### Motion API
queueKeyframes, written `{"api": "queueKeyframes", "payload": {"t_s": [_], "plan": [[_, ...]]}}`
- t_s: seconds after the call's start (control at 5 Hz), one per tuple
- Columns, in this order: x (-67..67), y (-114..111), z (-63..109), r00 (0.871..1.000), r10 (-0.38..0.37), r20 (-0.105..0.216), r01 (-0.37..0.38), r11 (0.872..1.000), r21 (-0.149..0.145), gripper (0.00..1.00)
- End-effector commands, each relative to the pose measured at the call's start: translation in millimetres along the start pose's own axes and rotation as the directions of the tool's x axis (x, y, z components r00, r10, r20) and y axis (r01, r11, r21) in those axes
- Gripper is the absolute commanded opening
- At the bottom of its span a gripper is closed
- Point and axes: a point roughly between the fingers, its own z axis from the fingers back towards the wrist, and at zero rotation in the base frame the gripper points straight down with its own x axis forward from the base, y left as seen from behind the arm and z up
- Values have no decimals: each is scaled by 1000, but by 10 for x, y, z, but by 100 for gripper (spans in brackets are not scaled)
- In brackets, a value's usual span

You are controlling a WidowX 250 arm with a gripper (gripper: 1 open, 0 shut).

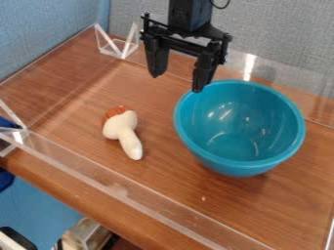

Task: Put the mushroom in the blue bowl

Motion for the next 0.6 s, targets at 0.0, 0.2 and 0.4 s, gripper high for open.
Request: {"api": "queueKeyframes", "payload": {"t_s": [0.0, 0.2, 0.4], "plan": [[-26, 10, -59, 1000, 15, -16, -15, 1000, -3, 100], [-170, 167, -128, 991, 133, -12, -133, 991, -16, 100], [-324, 380, -158, 963, 269, 14, -268, 963, -31, 100]]}}
